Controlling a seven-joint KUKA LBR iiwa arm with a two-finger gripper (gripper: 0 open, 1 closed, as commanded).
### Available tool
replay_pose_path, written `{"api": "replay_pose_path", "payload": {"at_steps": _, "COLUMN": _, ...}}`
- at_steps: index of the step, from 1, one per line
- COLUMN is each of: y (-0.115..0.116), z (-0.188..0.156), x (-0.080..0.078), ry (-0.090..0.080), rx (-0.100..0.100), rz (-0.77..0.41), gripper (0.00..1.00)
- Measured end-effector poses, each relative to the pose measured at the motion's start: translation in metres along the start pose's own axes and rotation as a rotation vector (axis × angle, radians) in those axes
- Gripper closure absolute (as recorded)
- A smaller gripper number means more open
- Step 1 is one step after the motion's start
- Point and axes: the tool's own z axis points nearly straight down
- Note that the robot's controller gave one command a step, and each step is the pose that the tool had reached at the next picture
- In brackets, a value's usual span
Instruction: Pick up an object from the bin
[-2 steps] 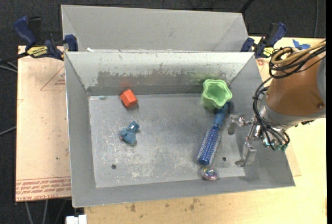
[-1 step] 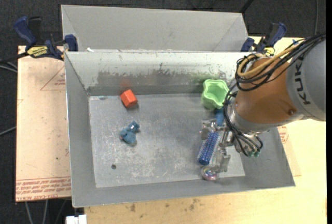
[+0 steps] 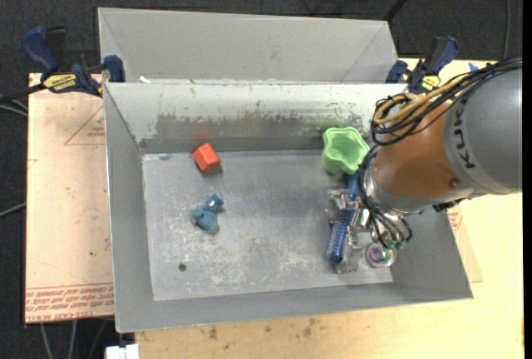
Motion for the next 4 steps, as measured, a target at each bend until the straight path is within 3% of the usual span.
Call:
{"api": "replay_pose_path", "payload": {"at_steps": 1, "y": -0.0447, "z": -0.0015, "x": -0.0552, "ry": -0.004, "rx": 0.005, "rz": -0.265, "gripper": 0.00}}
{"api": "replay_pose_path", "payload": {"at_steps": 2, "y": -0.0396, "z": -0.0009, "x": -0.0543, "ry": -0.002, "rx": -0.001, "rz": -0.273, "gripper": 1.00}}
{"api": "replay_pose_path", "payload": {"at_steps": 4, "y": -0.0394, "z": -0.0009, "x": -0.0544, "ry": -0.002, "rx": -0.001, "rz": -0.275, "gripper": 1.00}}
